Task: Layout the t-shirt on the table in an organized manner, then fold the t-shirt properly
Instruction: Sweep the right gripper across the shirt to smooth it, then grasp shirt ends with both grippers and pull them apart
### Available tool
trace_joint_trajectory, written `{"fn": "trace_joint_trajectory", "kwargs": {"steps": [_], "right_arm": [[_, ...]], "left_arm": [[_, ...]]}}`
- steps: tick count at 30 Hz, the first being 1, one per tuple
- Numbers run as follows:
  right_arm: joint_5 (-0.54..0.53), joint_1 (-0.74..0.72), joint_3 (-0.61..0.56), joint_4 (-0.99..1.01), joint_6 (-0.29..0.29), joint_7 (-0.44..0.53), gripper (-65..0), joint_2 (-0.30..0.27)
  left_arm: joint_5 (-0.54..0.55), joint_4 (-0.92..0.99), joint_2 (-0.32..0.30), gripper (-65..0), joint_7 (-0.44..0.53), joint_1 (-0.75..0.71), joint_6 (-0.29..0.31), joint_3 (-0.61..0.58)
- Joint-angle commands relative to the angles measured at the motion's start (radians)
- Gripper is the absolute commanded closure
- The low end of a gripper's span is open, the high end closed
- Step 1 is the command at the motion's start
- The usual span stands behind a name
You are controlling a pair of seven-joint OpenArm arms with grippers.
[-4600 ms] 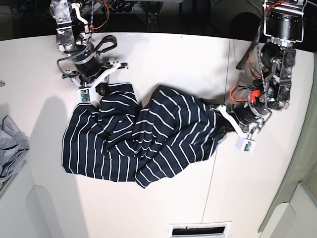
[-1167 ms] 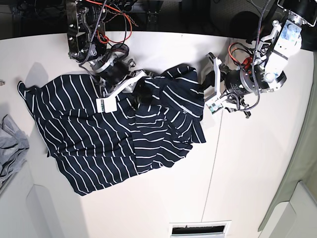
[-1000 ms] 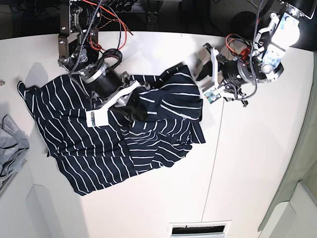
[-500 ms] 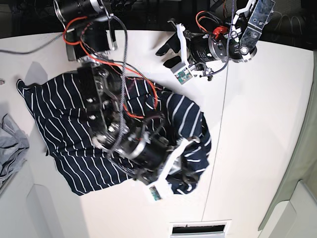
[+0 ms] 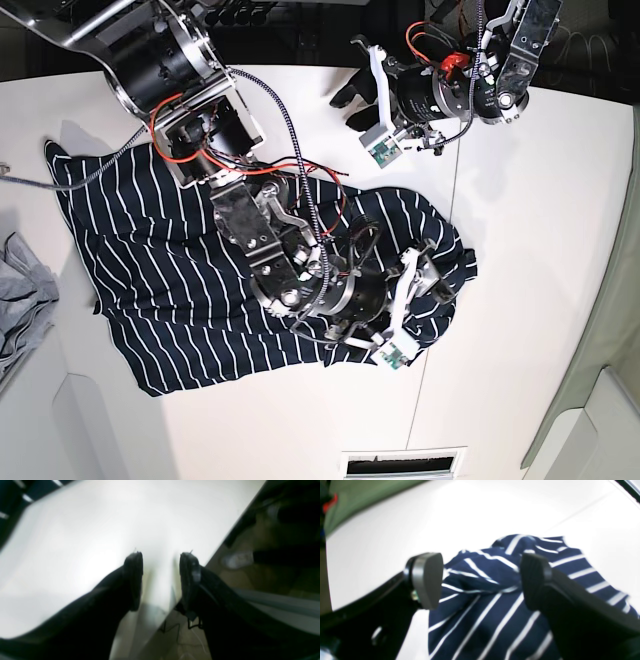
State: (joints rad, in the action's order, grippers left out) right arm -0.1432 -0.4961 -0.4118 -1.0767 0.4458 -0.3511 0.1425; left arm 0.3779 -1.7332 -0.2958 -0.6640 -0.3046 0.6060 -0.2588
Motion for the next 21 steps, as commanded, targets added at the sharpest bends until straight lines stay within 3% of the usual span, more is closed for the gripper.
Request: {"fn": "trace_joint_trajectory", "kwargs": {"steps": [1,8,13,16,18,21], "right_arm": [[-0.015,-0.005,0.052,-0.062,-0.001,-0.01,-45.5,0.006],[-0.174,0.208,0.428,-0.403,0.011,-0.184,-45.5,-0.076],[-0.202,0.336,0.647,-0.479,0.008,-0.214,-45.5,-0.171],[-0.242,0.41,0.777,-0.478,0.003,-0.214,-45.5,-0.241],[-0.28,0.449,0.868,-0.478,0.004,-0.214,-45.5,-0.278],[-0.334,0.496,0.986,-0.477,0.004,-0.216,-45.5,-0.323]], "left_arm": [[0.015,-0.028,-0.003,-25.1,0.021,0.005,-0.016,0.016],[0.061,-0.052,-0.005,-25.1,0.02,0.005,-0.045,0.186],[0.13,-0.051,-0.006,-25.5,0.045,0.006,-0.045,0.322],[0.149,-0.05,-0.006,-33.3,0.057,0.013,-0.046,0.352],[0.15,-0.035,-0.006,-38.7,0.06,0.032,-0.077,0.352],[0.149,0.019,-0.006,-39.6,0.094,0.063,-0.124,0.351]]}}
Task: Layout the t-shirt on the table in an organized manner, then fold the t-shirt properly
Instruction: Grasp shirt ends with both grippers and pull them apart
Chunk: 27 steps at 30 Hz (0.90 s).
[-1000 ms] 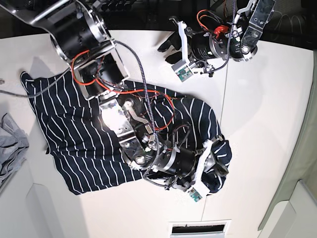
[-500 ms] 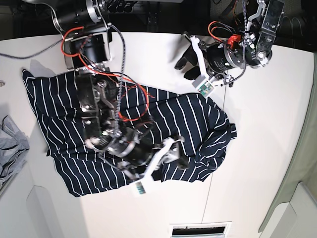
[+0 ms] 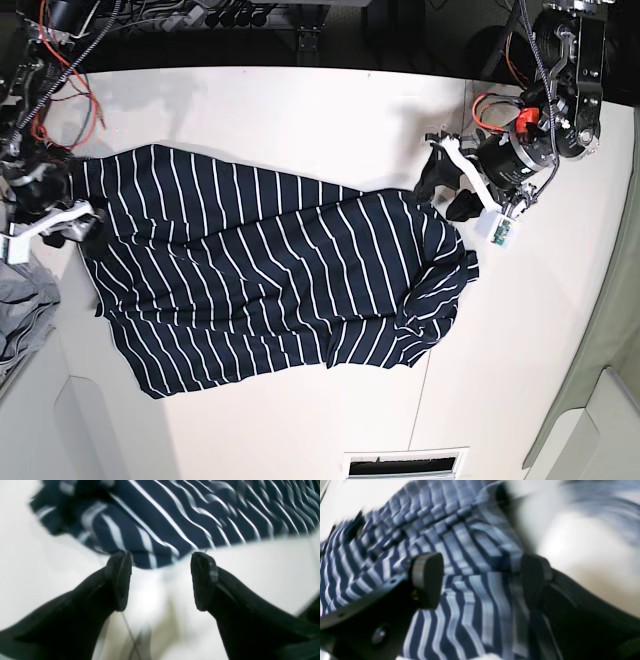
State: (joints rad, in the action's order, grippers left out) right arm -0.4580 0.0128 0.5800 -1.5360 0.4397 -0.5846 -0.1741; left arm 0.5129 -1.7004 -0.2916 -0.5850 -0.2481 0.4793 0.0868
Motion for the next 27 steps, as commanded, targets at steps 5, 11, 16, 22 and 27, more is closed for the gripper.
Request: {"fn": "trace_joint_trajectory", "kwargs": {"steps": [5,11,16,22,27], "right_arm": [[-0.021,0.046,0.069,0.013,0.009,0.014,-45.5,-0.047],[-0.021,0.046,0.06,0.175,0.01,0.015,-45.5,-0.079],[-0.095,0.046,0.029,0.314,0.056,0.019,-45.5,-0.073],[-0.117,0.045,-0.064,0.326,0.074,0.069,-15.4,-0.072],[-0.133,0.046,-0.039,0.225,0.124,0.028,0.0,-0.072]], "left_arm": [[0.015,0.161,0.002,-39.6,0.05,0.102,0.003,0.005],[0.015,0.34,0.035,-39.7,0.05,0.232,0.003,0.003],[0.014,0.428,0.045,-39.0,0.064,0.275,0.015,-0.047],[-0.053,0.411,0.038,0.0,0.06,0.286,0.015,-0.078],[0.019,0.253,-0.028,0.0,-0.004,0.257,0.069,-0.05]]}}
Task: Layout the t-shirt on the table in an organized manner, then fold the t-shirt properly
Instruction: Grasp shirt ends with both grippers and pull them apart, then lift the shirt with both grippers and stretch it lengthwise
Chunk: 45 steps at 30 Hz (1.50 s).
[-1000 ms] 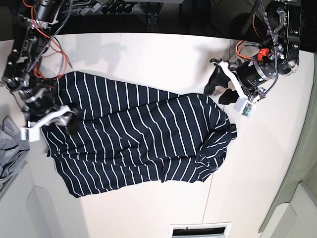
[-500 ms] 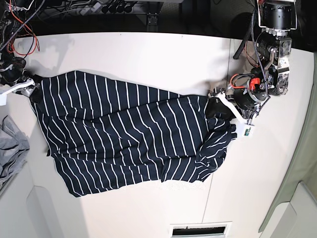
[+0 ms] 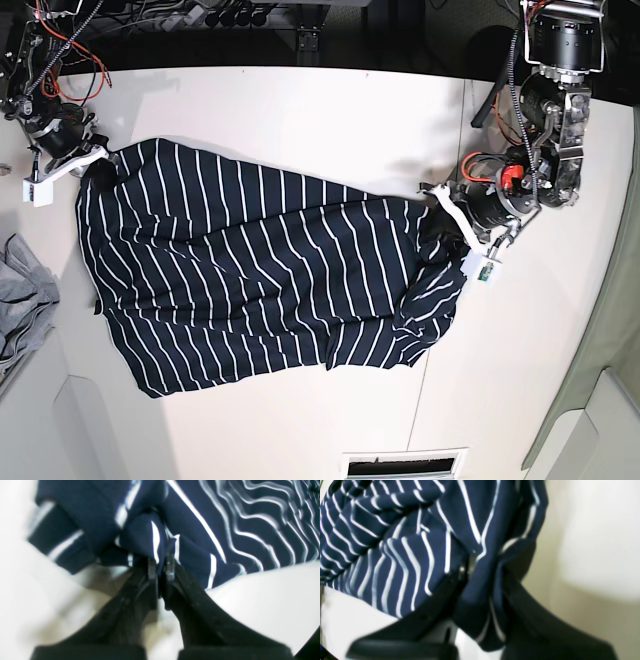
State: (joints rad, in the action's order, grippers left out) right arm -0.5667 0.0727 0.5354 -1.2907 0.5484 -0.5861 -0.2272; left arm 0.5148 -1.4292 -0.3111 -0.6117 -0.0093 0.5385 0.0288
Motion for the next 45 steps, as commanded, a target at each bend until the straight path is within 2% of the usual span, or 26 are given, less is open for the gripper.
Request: {"fn": "trace_joint_trajectory", "kwargs": {"steps": [1,5,7,11,16,21,24,28,29,30,32,34,37,39,45], "right_arm": [[-0.045,-0.014,0.021,-0.053,0.016,-0.007,0.0,-0.02],[-0.161,-0.008,0.114,-0.212,0.017,-0.179,0.0,-0.027],[-0.243,-0.008,0.158,-0.277,0.017,-0.232,0.0,-0.046],[-0.271,-0.009,0.205,-0.364,0.027,-0.237,0.0,-0.1],[-0.266,-0.014,0.212,-0.387,0.027,-0.223,0.0,-0.17],[-0.237,-0.017,0.19,-0.378,0.025,-0.195,0.0,-0.177],[-0.193,-0.017,0.133,-0.344,0.024,-0.154,0.0,-0.177],[-0.157,-0.017,0.015,-0.281,0.024,-0.101,0.0,-0.177],[-0.146,-0.017,-0.015,-0.265,0.023,-0.08,0.0,-0.176],[-0.132,-0.017,-0.043,-0.251,0.023,-0.061,0.0,-0.175],[-0.101,-0.017,-0.089,-0.233,0.023,-0.038,0.0,-0.173],[-0.076,-0.027,-0.119,-0.225,0.015,-0.04,0.0,-0.171],[-0.065,-0.05,-0.132,-0.222,0.012,-0.04,0.0,-0.171],[-0.064,-0.066,-0.132,-0.222,0.012,-0.042,0.0,-0.171],[-0.065,-0.081,-0.132,-0.222,0.012,-0.043,0.0,-0.17]], "left_arm": [[0.033,-0.069,-0.03,0.0,0.01,0.005,0.013,0.018],[0.119,-0.304,-0.13,0.0,-0.085,-0.07,0.012,0.055],[0.158,-0.418,-0.175,0.0,-0.126,-0.107,0.012,0.066],[0.176,-0.627,-0.24,0.0,-0.208,-0.162,-0.021,0.103],[0.203,-0.762,-0.291,0.0,-0.192,-0.226,-0.066,0.243],[0.194,-0.63,-0.278,0.0,-0.135,-0.188,-0.045,0.217],[0.121,-0.446,-0.251,0.0,-0.105,-0.107,0.0,0.126],[0.055,-0.141,-0.22,0.0,-0.081,0.033,0.008,-0.039],[0.053,-0.075,-0.215,-3.2,-0.082,0.062,0.008,-0.07],[0.058,-0.024,-0.213,-10.7,-0.085,0.082,0.008,-0.092],[0.106,0.016,-0.214,-21.4,-0.121,0.092,0.032,-0.1],[0.218,0.005,-0.222,-26.6,-0.188,0.089,0.092,-0.085],[0.403,-0.031,-0.227,-27.2,-0.306,0.071,0.15,-0.016],[0.486,-0.071,-0.226,-27.1,-0.357,0.03,0.16,0.047],[0.538,-0.175,-0.208,-27.2,-0.364,-0.174,0.16,0.134]]}}
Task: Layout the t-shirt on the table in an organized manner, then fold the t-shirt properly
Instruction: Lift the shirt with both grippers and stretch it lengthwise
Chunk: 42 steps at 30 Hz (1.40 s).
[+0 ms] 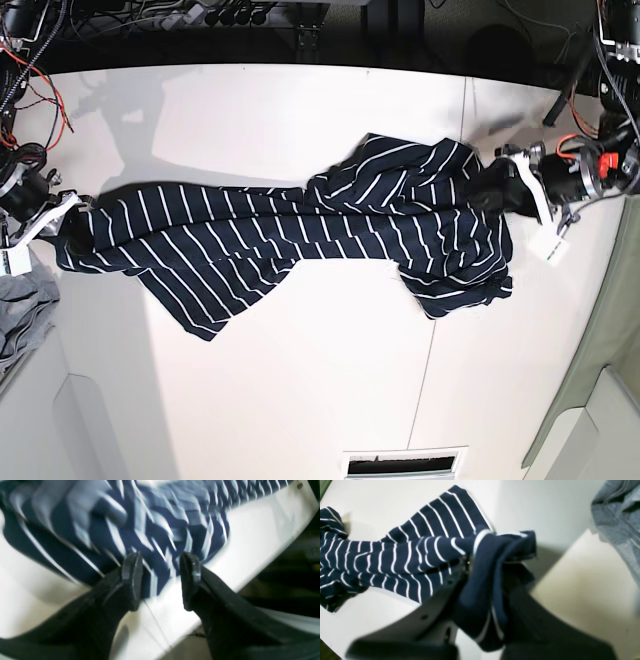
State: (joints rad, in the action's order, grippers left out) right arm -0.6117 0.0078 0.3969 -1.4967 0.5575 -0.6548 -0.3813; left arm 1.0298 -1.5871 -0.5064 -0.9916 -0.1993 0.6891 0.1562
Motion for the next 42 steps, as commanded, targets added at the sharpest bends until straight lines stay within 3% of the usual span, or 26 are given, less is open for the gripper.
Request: {"fn": "trace_joint_trajectory", "kwargs": {"steps": [1,5,8,10,14,18,25,29,31,34,37,42], "right_arm": [[-0.019,-0.017,0.006,-0.016,0.003,0.026,0.0,-0.014],[-0.018,-0.018,0.007,-0.016,0.003,0.024,0.0,-0.014],[-0.016,-0.018,0.007,-0.016,0.003,0.002,0.0,-0.014],[-0.016,-0.018,0.007,-0.016,0.003,-0.001,0.0,-0.014],[-0.016,-0.019,0.006,-0.016,0.003,0.0,0.0,-0.015],[-0.017,-0.016,0.006,-0.016,0.003,-0.004,0.0,-0.014],[-0.04,-0.018,0.007,-0.016,0.003,-0.005,0.0,-0.014],[-0.053,-0.018,0.006,-0.016,0.003,-0.019,0.0,-0.014],[-0.054,-0.018,0.006,-0.016,0.003,-0.019,0.0,-0.014],[-0.054,-0.018,0.006,-0.016,0.003,-0.019,0.0,-0.015],[-0.05,-0.024,0.007,-0.016,0.003,-0.019,0.0,-0.015],[-0.039,-0.061,0.007,-0.016,0.003,-0.019,0.0,-0.032]], "left_arm": [[0.022,-0.017,0.001,-28.1,0.018,-0.007,0.009,0.007],[-0.103,-0.016,0.07,-39.9,0.097,-0.06,0.009,0.007],[-0.261,-0.013,0.099,-40.0,0.2,-0.07,-0.113,0.011],[-0.31,-0.002,0.113,-40.0,0.21,-0.069,-0.153,0.031],[-0.323,0.032,0.116,-40.0,0.209,-0.069,-0.155,0.089],[-0.219,0.109,0.12,-40.0,0.164,-0.069,-0.151,0.116],[-0.211,0.198,0.198,-40.0,0.179,-0.046,-0.138,0.105],[-0.22,0.198,0.248,-39.9,0.148,-0.031,-0.082,0.105],[-0.219,0.198,0.267,-34.8,0.142,-0.031,-0.035,0.105],[-0.196,0.195,0.272,-1.3,0.124,-0.031,0.009,0.105],[-0.089,0.137,0.229,0.0,0.058,-0.031,0.009,0.106],[0.122,-0.114,0.066,0.0,-0.094,-0.031,0.009,0.134]]}}
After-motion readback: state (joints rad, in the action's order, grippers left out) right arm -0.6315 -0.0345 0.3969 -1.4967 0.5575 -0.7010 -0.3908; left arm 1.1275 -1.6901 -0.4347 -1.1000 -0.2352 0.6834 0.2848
